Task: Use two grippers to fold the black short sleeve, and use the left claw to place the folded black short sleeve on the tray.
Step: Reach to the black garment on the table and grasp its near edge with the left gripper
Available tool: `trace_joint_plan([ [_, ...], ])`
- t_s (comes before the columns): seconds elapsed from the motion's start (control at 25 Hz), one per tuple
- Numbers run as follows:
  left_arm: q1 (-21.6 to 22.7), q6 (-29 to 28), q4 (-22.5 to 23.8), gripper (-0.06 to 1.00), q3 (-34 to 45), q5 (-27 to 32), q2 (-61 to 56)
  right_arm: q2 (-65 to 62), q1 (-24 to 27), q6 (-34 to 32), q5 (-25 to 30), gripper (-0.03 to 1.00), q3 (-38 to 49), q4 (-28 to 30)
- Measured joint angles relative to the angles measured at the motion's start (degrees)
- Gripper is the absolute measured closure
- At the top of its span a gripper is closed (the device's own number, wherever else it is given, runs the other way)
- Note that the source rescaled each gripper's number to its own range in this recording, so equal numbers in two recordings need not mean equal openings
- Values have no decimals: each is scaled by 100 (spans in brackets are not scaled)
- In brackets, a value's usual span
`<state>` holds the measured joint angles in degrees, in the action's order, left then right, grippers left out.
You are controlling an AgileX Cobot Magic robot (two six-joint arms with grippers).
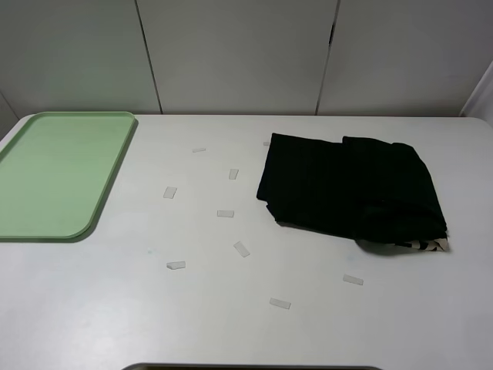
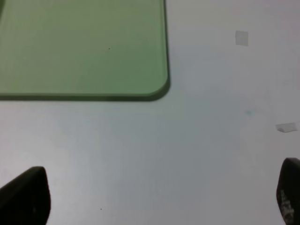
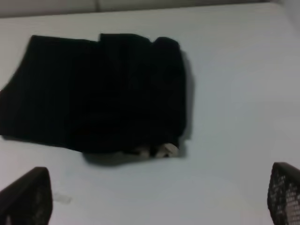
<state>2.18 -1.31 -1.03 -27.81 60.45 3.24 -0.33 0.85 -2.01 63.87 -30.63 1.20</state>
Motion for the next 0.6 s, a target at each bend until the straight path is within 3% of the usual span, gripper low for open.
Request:
trace_joint_plan([
  [0.32, 0, 0, 0, -1, 0, 0, 0, 0, 181, 39, -447, -3, 235, 12],
  [0.6, 0, 0, 0, -1, 0, 0, 0, 0, 181, 39, -466, -3, 244, 12],
])
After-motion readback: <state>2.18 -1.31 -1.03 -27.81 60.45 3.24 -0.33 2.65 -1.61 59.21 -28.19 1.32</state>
